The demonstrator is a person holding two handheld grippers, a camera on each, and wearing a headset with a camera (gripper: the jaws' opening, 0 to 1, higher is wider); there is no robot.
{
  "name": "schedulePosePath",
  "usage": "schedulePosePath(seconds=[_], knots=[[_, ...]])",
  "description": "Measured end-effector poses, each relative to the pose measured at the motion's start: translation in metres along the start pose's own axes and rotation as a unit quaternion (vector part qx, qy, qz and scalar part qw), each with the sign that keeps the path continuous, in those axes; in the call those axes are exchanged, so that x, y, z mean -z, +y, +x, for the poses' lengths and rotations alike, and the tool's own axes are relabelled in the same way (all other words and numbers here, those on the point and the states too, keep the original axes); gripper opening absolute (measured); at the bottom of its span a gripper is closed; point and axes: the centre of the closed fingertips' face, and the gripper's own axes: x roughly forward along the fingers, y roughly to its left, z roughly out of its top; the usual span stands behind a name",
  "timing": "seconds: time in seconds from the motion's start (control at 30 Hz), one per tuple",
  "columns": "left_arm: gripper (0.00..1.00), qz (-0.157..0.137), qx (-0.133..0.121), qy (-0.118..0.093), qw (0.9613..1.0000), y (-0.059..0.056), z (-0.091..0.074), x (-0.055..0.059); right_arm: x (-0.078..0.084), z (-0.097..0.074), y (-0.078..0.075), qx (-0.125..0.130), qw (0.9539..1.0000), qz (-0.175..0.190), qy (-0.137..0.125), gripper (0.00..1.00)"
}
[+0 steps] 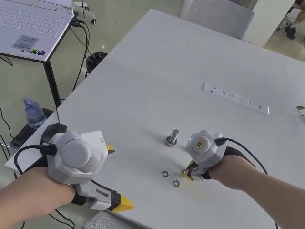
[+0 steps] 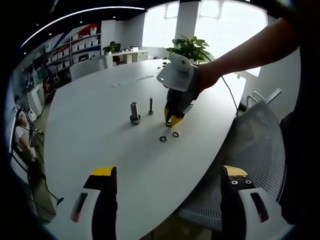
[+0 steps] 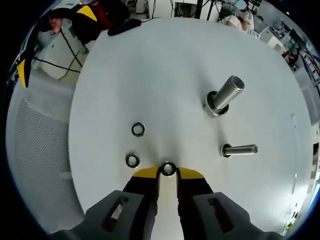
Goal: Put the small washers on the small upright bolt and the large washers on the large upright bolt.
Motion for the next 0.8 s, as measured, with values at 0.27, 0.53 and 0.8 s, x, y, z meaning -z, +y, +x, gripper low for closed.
schedulePosePath(seconds=[0.27, 0.53, 0.8], knots=[[0.85, 0.001, 0.001, -0.002, 1.0000, -0.0006, 0.0019, -0.0049, -0.0007, -0.0003, -0.0016, 0.002, 0.9999, 0.005, 0.012, 0.13], [0.84, 0.005, 0.002, 0.000, 1.0000, 0.0013, 0.0019, -0.0087, 0.0000, -0.0012, -0.0016, 0.008, 0.9999, 0.013, 0.007, 0.12], [0.83, 0.009, 0.003, 0.003, 1.0000, 0.0027, 0.0057, -0.0101, 0.0002, -0.0020, -0.0017, 0.009, 0.9998, 0.019, 0.000, 0.12]])
